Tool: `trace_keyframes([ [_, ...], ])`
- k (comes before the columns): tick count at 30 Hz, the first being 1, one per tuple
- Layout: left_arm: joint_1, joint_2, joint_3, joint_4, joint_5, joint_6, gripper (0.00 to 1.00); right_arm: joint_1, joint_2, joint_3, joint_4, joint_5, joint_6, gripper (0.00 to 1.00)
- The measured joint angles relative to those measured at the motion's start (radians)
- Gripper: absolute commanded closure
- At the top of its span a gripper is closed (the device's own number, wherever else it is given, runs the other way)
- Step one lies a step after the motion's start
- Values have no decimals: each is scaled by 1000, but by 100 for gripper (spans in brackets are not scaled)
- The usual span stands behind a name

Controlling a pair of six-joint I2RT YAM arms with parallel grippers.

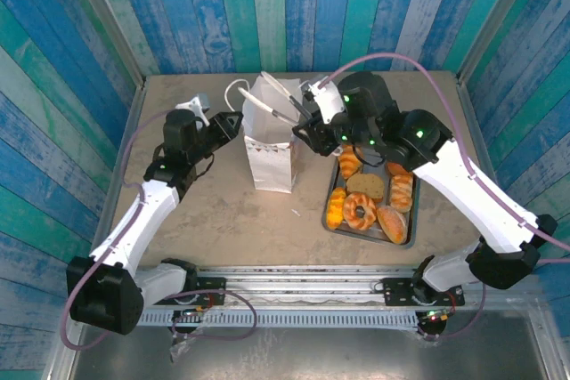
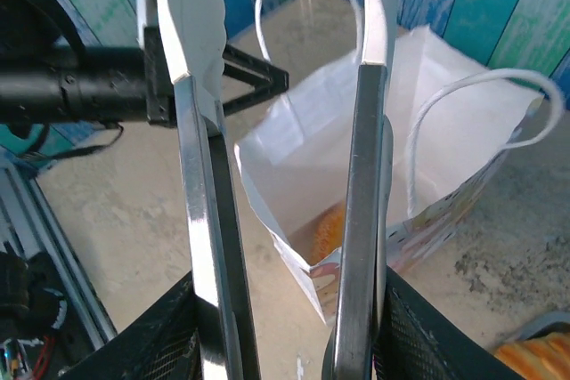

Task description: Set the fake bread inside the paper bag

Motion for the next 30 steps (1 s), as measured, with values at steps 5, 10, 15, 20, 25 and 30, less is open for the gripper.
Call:
trace_keyframes([
  [5, 0, -7, 9, -20, -34, 36, 24, -37, -88, 2, 4, 0, 30, 52],
  [10, 0, -52, 10, -67, -95, 88, 13, -157, -212, -41, 7, 0, 74, 51],
  [15, 2, -125, 11, -92, -165, 149, 2, -330, -286, -121, -40, -5, 114, 50],
  [20, 2, -196, 11, -106, -253, 210, 6, -482, -286, -233, -134, -52, 130, 51],
  [25, 3, -256, 11, -106, -340, 260, 6, -590, -285, -375, -192, -123, 135, 51],
  [30, 3, -306, 5, -104, -397, 288, 6, -642, -257, -492, -205, -169, 137, 51],
])
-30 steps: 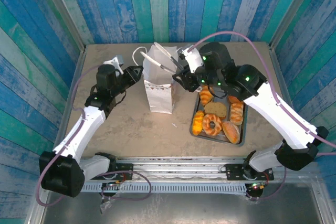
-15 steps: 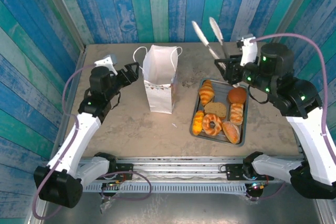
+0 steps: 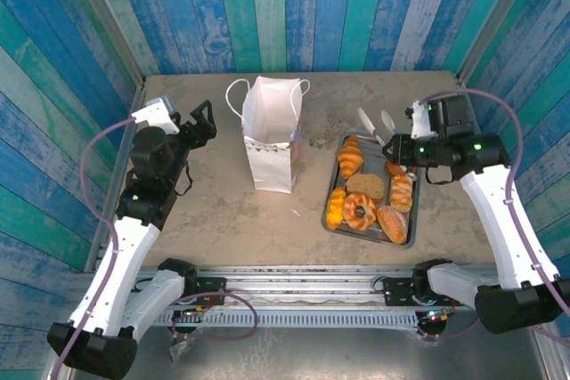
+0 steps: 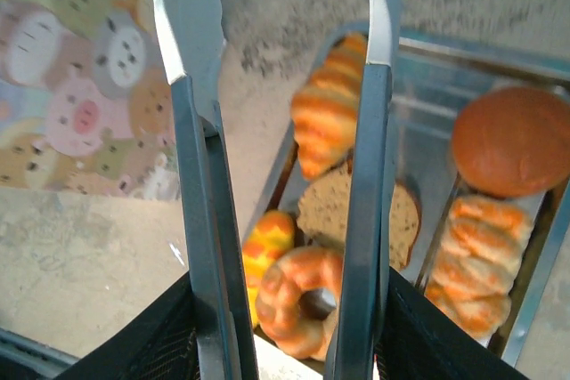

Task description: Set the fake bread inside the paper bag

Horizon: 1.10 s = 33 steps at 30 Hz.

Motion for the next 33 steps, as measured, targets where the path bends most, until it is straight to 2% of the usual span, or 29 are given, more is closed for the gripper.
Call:
trace_keyframes([
  [15, 0, -8, -14, -7, -24, 21, 6, -43, 156, -136, 25, -80, -16, 44],
  [33, 0, 28, -15, 1, -10, 17, 6, -53, 272, -171, 105, -156, -43, 44],
])
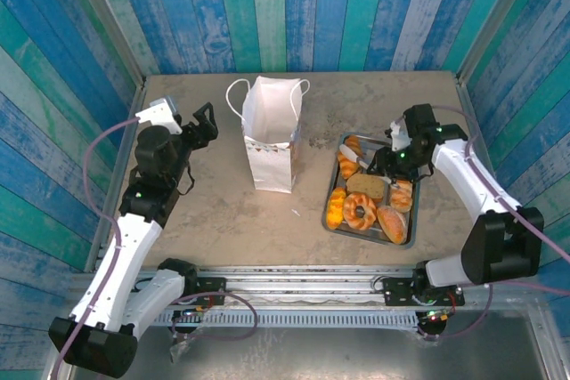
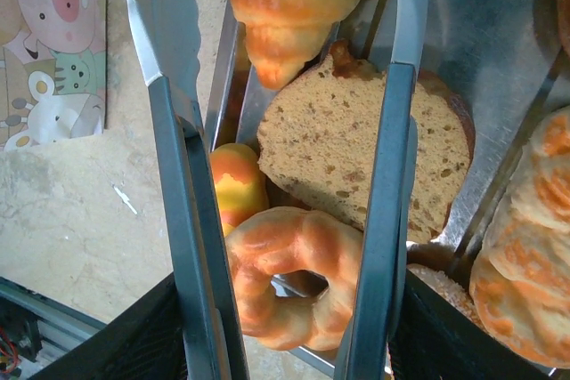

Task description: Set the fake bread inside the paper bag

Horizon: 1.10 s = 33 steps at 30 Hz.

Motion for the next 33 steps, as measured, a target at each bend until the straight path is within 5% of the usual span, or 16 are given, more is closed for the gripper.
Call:
trace_keyframes([
  [12, 0, 3, 0, 1, 6, -7, 6, -1, 77, -3, 34, -17, -10, 45],
  [23, 0, 5, 0, -1, 6, -14, 6, -1, 94, -3, 39, -21, -19, 57],
  [33, 0, 19, 27, -32, 51, -40, 5, -1, -27, -13, 62, -1, -17, 63],
])
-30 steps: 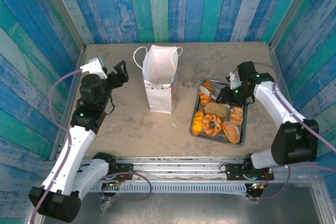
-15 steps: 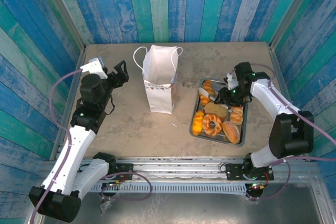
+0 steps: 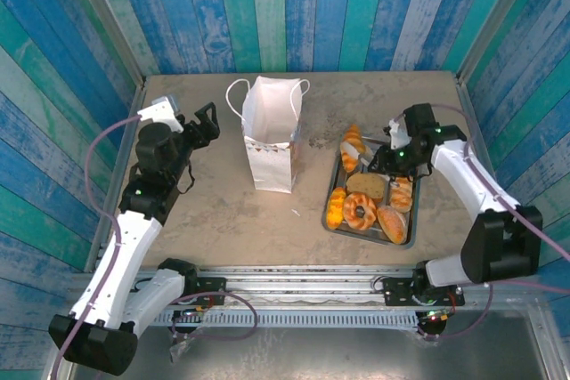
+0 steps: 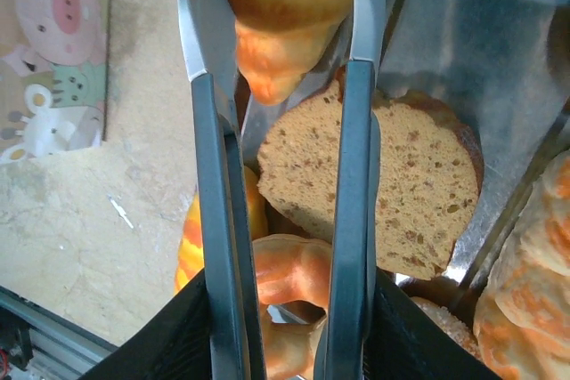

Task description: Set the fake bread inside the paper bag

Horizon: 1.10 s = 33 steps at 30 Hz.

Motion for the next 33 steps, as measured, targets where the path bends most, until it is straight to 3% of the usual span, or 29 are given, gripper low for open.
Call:
trace_keyframes([
  [5, 0, 14, 12, 8, 77, -51, 1, 0, -87, 2, 2, 18, 7, 63],
  [17, 1, 143, 26, 35, 271, -143, 9, 40, -269, 197, -2, 76, 16, 64],
  [27, 1, 241, 26, 74, 395, -195, 32, 222, -293, 375, 20, 172, 12, 64],
  [33, 1, 252, 23, 121, 420, -232, 43, 391, -232, 521, 56, 238, -17, 64],
])
